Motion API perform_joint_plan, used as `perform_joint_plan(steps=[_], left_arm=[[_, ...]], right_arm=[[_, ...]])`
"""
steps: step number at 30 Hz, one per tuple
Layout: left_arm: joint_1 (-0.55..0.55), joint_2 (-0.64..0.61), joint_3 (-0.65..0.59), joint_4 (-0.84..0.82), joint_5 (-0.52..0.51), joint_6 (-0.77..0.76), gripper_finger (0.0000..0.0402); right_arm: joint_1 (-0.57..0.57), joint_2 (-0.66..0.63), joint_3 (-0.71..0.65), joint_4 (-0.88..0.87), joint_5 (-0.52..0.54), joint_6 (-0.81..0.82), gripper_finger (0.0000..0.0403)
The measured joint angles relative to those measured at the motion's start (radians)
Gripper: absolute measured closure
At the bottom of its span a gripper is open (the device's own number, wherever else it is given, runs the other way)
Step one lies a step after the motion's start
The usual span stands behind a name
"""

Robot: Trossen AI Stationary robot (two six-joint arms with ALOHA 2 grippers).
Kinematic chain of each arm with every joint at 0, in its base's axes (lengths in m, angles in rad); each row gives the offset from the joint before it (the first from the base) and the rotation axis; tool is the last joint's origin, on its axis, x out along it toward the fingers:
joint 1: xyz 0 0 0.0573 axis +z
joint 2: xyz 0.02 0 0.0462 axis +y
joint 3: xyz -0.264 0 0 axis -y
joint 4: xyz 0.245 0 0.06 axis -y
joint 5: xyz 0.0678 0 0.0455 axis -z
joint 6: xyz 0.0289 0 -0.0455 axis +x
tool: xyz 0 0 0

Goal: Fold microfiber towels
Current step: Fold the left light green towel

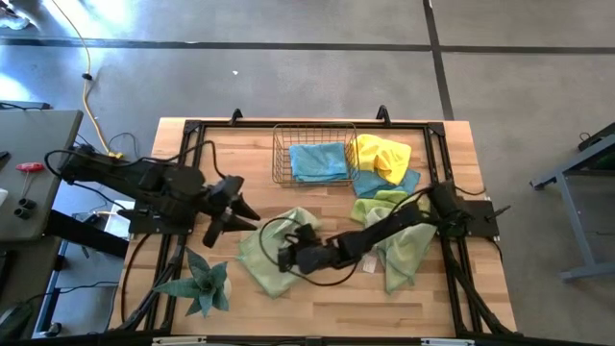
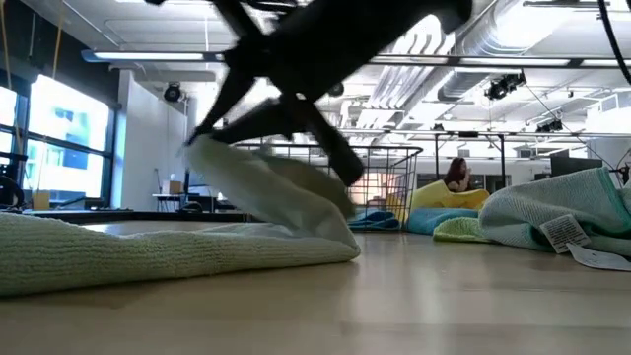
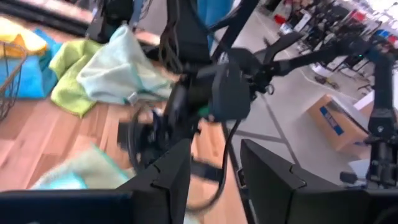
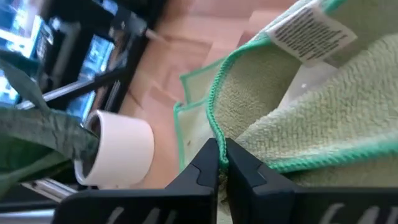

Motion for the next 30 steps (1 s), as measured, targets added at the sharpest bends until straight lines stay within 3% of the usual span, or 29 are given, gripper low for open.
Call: perform_joint_plan(steps=[14,23,30], left_arm=[[-0.062,-0.06,0.0,-0.051,-0.044,0.0,0.0271],[-0.062,-0.06,0.0,-0.071,-0.044,0.019,0.0271],[-0.062,-0.06,0.0,-0.119,-0.052,0.029,0.0271]], right_arm=[[0.045,0.232,0.324,-0.037,-0.048,-0.013,0.0403],[0.073,0.247,0.336,-0.066,-0.103,0.026,0.0403],[0.081,0.247,0.336,-0.091,-0.067,0.023,0.0399]])
